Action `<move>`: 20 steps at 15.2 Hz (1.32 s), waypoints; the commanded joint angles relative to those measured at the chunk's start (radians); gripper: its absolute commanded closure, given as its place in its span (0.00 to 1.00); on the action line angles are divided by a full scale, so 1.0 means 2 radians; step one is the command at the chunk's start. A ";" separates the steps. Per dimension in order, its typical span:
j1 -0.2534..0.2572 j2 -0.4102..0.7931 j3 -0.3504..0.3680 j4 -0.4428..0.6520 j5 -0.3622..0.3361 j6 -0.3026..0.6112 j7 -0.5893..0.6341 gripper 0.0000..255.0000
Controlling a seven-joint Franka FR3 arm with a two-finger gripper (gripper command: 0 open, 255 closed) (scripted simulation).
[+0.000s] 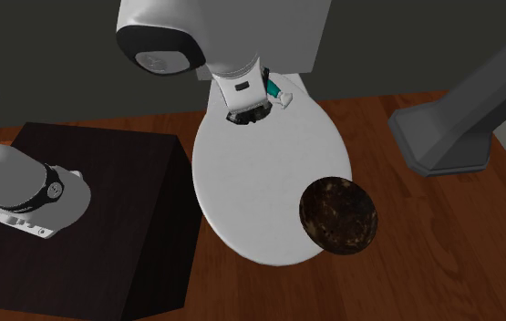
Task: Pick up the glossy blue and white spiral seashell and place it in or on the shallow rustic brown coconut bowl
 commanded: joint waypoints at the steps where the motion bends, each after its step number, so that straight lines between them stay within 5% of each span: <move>1: -0.013 0.015 -0.013 0.022 -0.009 -0.013 -0.016 1.00; 11: -0.062 0.108 -0.064 0.161 -0.055 -0.080 -0.077 1.00; 20: -0.090 0.219 -0.097 0.339 -0.091 -0.163 -0.113 1.00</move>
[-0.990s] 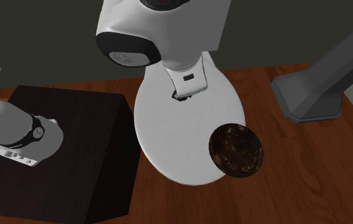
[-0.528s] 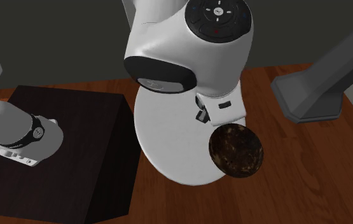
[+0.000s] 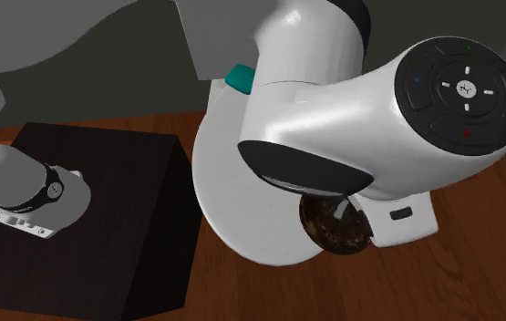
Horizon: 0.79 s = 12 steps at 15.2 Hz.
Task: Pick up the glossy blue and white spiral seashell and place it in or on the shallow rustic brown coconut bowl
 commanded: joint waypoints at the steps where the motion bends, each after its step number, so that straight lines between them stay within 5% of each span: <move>1: -0.005 0.028 -0.007 0.044 -0.007 -0.019 -0.009 1.00; 4: -0.010 0.072 -0.015 0.120 -0.016 -0.054 -0.017 1.00; 12: -0.008 0.096 -0.016 0.100 -0.017 -0.013 -0.025 1.00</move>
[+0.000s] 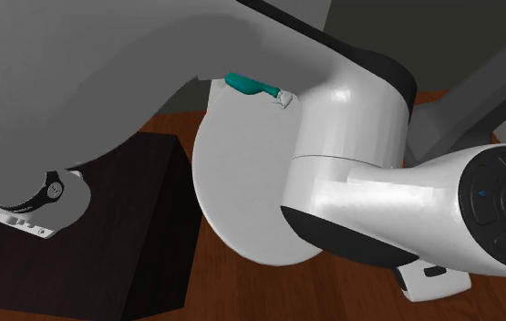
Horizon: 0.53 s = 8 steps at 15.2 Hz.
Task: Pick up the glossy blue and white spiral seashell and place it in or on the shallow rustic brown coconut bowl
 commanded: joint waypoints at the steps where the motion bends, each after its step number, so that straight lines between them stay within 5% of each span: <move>1: 0.001 0.008 -0.001 -0.002 0.000 0.009 -0.002 1.00; 8: 0.003 0.032 -0.002 -0.011 -0.002 0.043 -0.008 1.00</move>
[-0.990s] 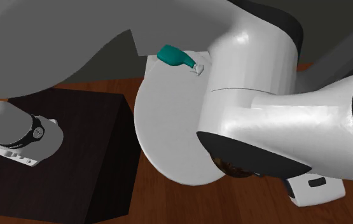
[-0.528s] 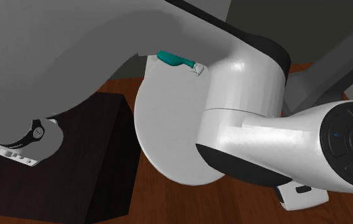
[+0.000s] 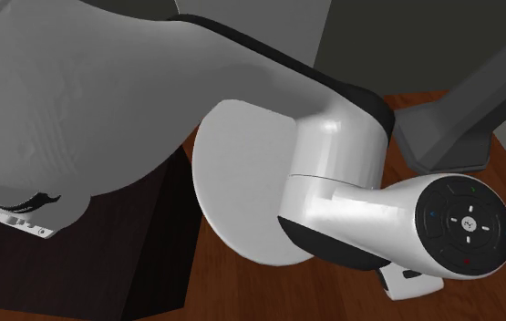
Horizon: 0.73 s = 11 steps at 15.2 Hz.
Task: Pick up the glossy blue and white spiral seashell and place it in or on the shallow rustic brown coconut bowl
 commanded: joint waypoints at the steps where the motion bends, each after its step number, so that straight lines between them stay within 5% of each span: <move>1: 0.000 0.007 0.000 -0.003 0.000 0.010 -0.002 1.00; 10: 0.001 0.015 -0.001 -0.004 -0.001 0.019 -0.004 1.00; 11: 0.001 0.015 -0.001 -0.004 -0.001 0.019 -0.004 0.00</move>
